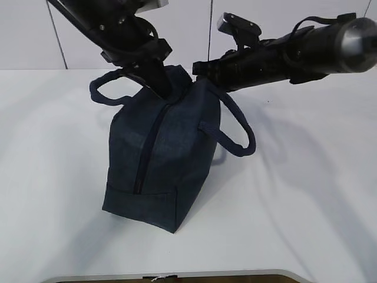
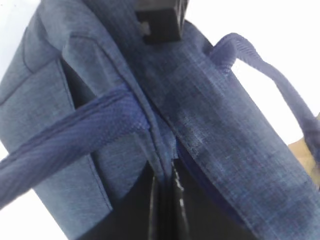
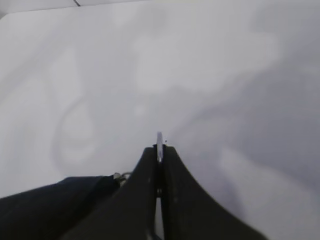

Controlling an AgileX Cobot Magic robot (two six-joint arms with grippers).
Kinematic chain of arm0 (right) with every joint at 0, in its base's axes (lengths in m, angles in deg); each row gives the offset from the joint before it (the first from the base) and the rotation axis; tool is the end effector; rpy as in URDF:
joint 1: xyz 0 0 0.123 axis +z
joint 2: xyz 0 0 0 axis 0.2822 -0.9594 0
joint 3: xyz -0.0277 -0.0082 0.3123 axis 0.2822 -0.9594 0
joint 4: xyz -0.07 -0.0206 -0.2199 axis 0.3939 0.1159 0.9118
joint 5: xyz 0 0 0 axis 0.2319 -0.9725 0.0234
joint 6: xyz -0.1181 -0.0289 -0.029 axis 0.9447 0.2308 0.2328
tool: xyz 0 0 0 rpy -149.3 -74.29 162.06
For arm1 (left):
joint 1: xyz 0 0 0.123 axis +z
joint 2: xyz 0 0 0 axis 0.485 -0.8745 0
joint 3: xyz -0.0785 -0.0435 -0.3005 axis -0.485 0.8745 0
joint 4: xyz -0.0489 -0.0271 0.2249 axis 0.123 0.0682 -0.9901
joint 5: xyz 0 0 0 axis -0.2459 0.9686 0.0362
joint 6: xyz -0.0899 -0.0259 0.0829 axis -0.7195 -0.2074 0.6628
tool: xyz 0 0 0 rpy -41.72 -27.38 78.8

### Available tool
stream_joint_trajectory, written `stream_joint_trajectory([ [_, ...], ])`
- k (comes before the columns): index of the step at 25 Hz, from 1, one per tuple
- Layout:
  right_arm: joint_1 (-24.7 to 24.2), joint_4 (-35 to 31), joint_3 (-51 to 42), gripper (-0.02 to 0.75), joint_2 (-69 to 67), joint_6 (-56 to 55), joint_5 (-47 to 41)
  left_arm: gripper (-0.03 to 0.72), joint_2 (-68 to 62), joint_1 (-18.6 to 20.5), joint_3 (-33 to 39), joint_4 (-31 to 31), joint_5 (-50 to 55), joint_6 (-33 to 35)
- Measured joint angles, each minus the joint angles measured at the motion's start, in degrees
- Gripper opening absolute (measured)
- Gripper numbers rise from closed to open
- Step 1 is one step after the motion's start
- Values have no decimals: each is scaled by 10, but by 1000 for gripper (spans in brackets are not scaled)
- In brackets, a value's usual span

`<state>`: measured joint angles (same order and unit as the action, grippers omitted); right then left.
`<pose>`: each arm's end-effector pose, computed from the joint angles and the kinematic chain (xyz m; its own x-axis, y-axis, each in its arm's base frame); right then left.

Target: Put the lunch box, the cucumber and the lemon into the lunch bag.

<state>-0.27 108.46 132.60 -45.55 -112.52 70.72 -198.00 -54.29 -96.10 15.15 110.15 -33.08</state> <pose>0.4884 0.1806 0.2148 -0.6160 0.0508 -0.7861 -0.3802 0.8549 0.3531 0.3789 -0.2437 0.2853 -0.7451 0.5273 -0.4084 0.6636 0.6473 -0.3749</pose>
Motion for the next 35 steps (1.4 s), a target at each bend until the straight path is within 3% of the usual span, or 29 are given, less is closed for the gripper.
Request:
stream_joint_trajectory([
  [15, 0, 4, 0, 5, 29, 23, 6, 1, 5, 0, 0, 4, 7, -16],
  [26, 0, 4, 0, 5, 31, 24, 27, 231, 5, 2, 0, 5, -57, -23],
  [33, 0, 4, 0, 5, 31, 24, 30, 235, -10, 2, 0, 7, -82, -23],
  [35, 0, 4, 0, 5, 31, 24, 31, 199, -17, 2, 0, 7, -82, -23],
])
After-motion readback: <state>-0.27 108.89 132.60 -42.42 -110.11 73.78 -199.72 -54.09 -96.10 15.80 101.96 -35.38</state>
